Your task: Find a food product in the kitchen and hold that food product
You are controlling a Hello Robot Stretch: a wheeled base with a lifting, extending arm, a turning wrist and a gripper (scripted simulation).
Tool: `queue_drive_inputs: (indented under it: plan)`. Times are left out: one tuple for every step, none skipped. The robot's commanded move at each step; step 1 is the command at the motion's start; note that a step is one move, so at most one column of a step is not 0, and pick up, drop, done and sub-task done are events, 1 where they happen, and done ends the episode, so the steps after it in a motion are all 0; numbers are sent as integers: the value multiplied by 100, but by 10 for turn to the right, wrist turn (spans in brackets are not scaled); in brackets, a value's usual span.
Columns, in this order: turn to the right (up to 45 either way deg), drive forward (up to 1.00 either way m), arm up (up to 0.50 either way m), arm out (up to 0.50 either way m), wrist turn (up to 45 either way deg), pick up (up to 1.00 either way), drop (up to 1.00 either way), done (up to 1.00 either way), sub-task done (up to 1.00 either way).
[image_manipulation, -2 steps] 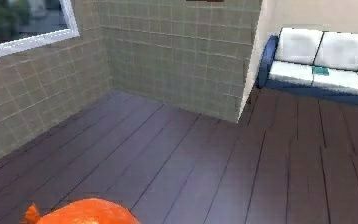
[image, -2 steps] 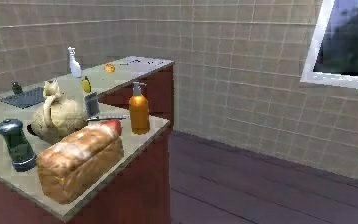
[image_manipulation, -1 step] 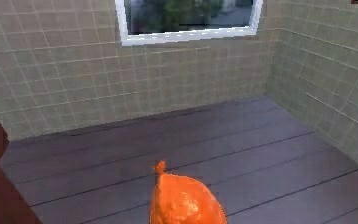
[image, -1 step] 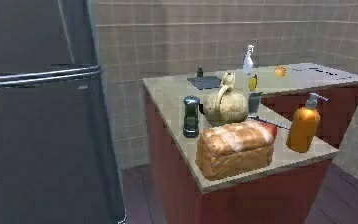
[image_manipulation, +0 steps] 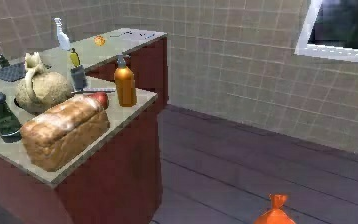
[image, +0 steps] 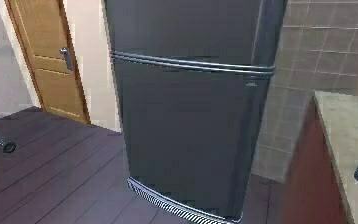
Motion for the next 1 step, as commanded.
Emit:
queue_drive_inputs:
  plan:
    - [-240, 0, 0, 0, 0, 0, 0, 0, 0]
